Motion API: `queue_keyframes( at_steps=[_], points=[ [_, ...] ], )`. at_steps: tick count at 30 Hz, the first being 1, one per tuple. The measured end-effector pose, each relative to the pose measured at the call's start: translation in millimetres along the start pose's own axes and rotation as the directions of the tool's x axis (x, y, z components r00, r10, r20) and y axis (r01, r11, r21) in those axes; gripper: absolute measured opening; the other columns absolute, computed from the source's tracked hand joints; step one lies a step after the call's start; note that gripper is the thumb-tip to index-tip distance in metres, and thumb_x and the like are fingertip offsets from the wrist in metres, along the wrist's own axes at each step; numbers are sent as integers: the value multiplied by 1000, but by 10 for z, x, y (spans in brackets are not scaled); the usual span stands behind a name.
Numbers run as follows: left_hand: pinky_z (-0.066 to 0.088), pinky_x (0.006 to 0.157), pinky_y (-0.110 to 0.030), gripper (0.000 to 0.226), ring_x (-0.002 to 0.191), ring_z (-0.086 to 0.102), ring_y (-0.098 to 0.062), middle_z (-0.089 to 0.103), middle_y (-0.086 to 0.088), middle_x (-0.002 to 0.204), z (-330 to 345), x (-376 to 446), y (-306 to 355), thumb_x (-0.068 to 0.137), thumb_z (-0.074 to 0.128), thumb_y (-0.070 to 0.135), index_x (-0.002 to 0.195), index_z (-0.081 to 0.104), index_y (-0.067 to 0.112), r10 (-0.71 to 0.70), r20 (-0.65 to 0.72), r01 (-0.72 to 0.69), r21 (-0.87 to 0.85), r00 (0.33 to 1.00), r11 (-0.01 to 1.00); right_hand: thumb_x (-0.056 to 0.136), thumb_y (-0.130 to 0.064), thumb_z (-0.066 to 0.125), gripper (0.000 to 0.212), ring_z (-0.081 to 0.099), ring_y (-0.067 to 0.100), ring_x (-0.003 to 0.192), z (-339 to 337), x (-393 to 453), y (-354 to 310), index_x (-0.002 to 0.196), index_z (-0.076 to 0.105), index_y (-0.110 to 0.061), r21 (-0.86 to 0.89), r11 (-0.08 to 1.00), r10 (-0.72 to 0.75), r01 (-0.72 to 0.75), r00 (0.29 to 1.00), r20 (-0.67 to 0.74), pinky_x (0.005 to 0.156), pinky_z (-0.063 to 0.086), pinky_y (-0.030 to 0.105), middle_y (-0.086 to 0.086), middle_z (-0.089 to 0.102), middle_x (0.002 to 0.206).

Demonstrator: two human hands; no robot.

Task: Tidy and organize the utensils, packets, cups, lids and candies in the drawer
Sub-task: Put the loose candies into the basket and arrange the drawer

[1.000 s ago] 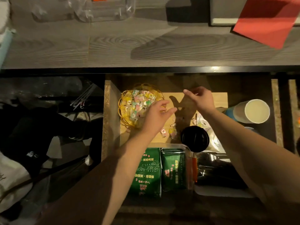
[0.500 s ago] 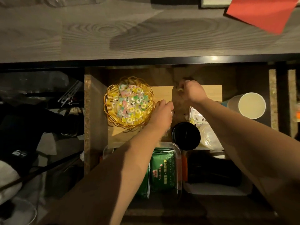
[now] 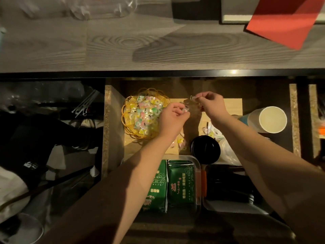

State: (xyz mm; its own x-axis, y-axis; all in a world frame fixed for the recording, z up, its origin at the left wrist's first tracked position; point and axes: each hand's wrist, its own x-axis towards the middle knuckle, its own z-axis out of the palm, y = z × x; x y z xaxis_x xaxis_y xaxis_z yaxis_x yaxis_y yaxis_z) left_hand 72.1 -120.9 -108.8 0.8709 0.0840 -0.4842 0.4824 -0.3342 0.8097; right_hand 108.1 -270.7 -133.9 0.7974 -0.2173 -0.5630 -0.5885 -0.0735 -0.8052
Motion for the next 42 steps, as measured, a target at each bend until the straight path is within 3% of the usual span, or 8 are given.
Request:
queue_keyframes(
  at_steps=[4, 8, 15, 20, 24, 31, 34, 42],
  points=[
    [42, 59, -4, 17, 79, 58, 1, 61, 13, 85, -434, 31, -39, 91, 67, 13, 108, 70, 12, -34, -162, 29, -32, 986, 999, 89, -11, 65, 8, 56, 14, 74, 340, -205, -201, 88, 72, -14, -32, 996, -79, 84, 986, 146, 62, 47, 26, 10, 67, 89],
    [51, 79, -18, 18, 97, 64, -13, 68, 4, 98, -791, 89, -197, 93, 66, 13, 110, 71, 12, -16, -161, 28, 70, 987, 997, 86, -11, 72, 15, 61, 17, 81, 666, -291, -360, 101, 72, -10, -98, 982, -128, 159, 955, 268, 71, 51, 30, 18, 69, 95],
    [53, 93, -37, 25, 107, 63, -19, 67, 1, 113, -1002, 62, -350, 92, 67, 15, 117, 70, 16, -19, -179, 47, 152, 984, 987, 93, -21, 65, 25, 65, 20, 103, 754, -254, -307, 115, 69, -8, -376, 911, -128, 172, 982, 140, 86, 54, 30, 6, 70, 110],
    [30, 116, -49, 43, 141, 32, -28, 40, -7, 149, -977, 30, -470, 92, 65, 23, 135, 57, 18, -16, -292, 143, 420, 956, 896, 97, -26, 61, 38, 65, 30, 107, 730, -239, -89, 127, 60, -2, -566, 824, 50, 27, 992, 120, 91, 56, 44, 15, 66, 121],
    [29, 119, -47, 65, 149, 22, -30, 21, -7, 161, -889, 28, -433, 94, 65, 21, 151, 35, 13, -152, -344, 235, 215, 927, 948, 96, -19, 60, 25, 67, 24, 78, 781, -256, -23, 109, 69, 1, -577, 817, 101, 7, 983, 155, 64, 57, 32, 14, 69, 98],
    [43, 103, -37, 51, 134, 47, -29, 47, -14, 147, -761, 88, -293, 95, 58, 3, 144, 45, 8, -223, -496, 244, -23, 839, 969, 99, -14, 53, 18, 66, 29, 81, 430, -158, -89, 93, 67, -5, -423, 906, 36, -21, 999, 26, 76, 59, 44, 17, 68, 89],
    [54, 87, -29, 32, 99, 65, -16, 69, -4, 117, -713, 205, -265, 94, 63, 4, 125, 66, 10, -278, -362, 234, -162, 890, 959, 99, -14, 53, 19, 62, 26, 74, 121, -78, -62, 98, 66, 0, -353, 934, 37, -62, 996, -77, 76, 57, 46, 14, 65, 82],
    [60, 89, -37, 24, 94, 69, -21, 71, -7, 106, -156, 438, 85, 91, 67, 1, 113, 68, 10, -258, -3, 258, -39, 966, 965, 99, -16, 51, 30, 62, 34, 111, -505, -39, 81, 121, 65, -3, -428, 883, 24, -193, 929, -370, 93, 48, 37, 18, 67, 120]
  ],
)
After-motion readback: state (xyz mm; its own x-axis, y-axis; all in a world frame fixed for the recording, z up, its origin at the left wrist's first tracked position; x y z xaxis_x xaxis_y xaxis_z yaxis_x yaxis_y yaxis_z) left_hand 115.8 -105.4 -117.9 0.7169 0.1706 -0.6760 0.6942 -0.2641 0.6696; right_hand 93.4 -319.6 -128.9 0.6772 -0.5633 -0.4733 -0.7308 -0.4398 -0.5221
